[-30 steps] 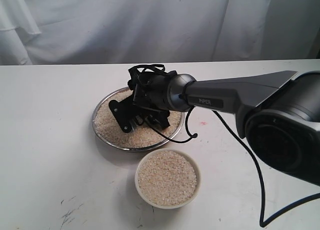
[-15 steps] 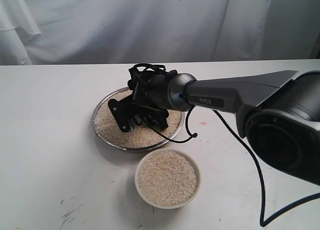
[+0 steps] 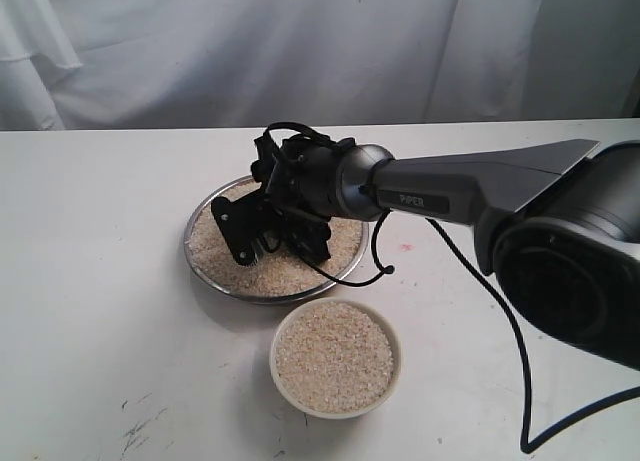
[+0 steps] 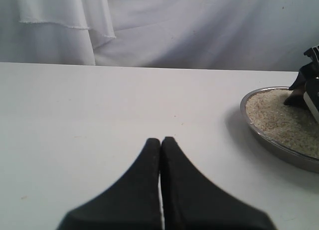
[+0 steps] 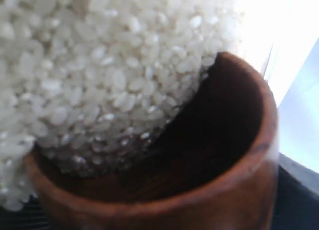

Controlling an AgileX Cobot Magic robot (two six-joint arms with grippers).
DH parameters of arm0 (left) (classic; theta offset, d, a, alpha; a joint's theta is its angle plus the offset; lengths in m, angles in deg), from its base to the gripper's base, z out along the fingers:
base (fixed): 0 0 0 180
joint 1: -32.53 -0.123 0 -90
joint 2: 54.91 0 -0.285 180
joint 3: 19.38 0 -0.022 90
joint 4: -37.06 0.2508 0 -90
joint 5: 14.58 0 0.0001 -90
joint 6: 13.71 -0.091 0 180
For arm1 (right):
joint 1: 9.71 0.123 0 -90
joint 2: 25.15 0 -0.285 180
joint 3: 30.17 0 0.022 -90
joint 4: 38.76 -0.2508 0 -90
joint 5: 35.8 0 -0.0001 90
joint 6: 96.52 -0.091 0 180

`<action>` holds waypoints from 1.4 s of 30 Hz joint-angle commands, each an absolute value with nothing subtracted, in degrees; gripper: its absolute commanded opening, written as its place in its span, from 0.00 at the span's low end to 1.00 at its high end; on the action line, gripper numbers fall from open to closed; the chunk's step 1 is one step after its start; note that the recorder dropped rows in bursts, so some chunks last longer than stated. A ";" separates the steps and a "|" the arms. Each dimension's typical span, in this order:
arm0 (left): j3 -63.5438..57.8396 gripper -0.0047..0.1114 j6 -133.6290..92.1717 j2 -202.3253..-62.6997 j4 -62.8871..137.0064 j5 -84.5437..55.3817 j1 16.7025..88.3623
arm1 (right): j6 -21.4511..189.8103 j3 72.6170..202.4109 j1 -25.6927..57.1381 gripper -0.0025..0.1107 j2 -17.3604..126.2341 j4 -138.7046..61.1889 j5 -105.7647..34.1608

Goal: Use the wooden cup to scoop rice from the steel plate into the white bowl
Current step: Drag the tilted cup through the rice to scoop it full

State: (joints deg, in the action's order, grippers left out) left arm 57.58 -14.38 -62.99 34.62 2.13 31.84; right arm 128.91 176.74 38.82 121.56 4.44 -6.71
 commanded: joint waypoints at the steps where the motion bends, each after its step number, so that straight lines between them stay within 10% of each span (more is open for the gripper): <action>1: 57.84 0.04 -14.20 -62.70 34.58 1.76 31.93 | 130.95 176.39 39.35 0.02 122.11 -1.81 -8.69; 42: 57.84 0.04 -14.20 -62.70 34.58 1.76 31.93 | 154.07 176.39 36.34 0.02 122.11 -24.81 -5.40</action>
